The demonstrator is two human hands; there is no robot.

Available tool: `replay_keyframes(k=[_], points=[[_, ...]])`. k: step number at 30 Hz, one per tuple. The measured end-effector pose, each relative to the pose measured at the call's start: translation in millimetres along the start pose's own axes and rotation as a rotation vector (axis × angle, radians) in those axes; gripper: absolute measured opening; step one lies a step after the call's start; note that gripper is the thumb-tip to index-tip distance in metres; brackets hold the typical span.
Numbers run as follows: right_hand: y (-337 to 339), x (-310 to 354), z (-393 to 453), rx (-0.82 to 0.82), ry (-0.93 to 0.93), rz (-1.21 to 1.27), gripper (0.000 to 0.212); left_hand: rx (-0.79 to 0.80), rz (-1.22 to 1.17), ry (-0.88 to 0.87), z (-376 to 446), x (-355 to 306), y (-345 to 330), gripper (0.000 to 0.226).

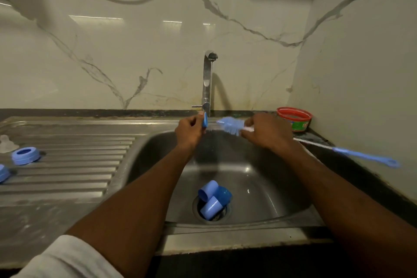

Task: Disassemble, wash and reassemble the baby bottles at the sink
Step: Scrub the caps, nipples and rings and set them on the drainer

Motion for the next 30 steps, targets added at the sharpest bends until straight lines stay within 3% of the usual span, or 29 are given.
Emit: replay_keyframes(k=[2,5,10,13,16,21,26,30], points=[[10,-4,2,-0.141,-0.021,-0.074,0.045,0.052,-0.005,0.064,2,9,4,0.037],[11,2,-2,-0.073,0.052,-0.090,0.045,0.145,-0.050,0.151,2,11,0,0.040],[-1,10,-4,-0.176,0.094,-0.087,0.042,0.269,-0.138,0.184,-3,8,-9,0.043],[-4,13,-5,-0.070,0.053,-0.109,0.039,0.240,-0.069,0.108,-2,7,-7,0.039],[-1,23,-4,0.024,0.124,-0.079,0.042,0.189,-0.001,0.039,0,9,-4,0.043],[-6,16,-4,-0.177,0.059,-0.026,0.043,0.232,-0.106,0.090,-3,2,-5,0.039],[-17,15,2,0.088,0.027,0.003,0.050,0.202,-0.031,0.011,-3,4,-7,0.041],[-7,14,-2,-0.083,0.083,0.056,0.043,0.212,-0.061,0.075,1,7,-2,0.039]])
Point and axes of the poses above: each hand's wrist, its own z-axis towards the middle knuckle, its own y-axis out of the back of the hand, x = y × z, the point moved 2 cm from there along z, towards the middle knuckle, and after that the axes turned 5 degrees about y, right-handed, at the moved point
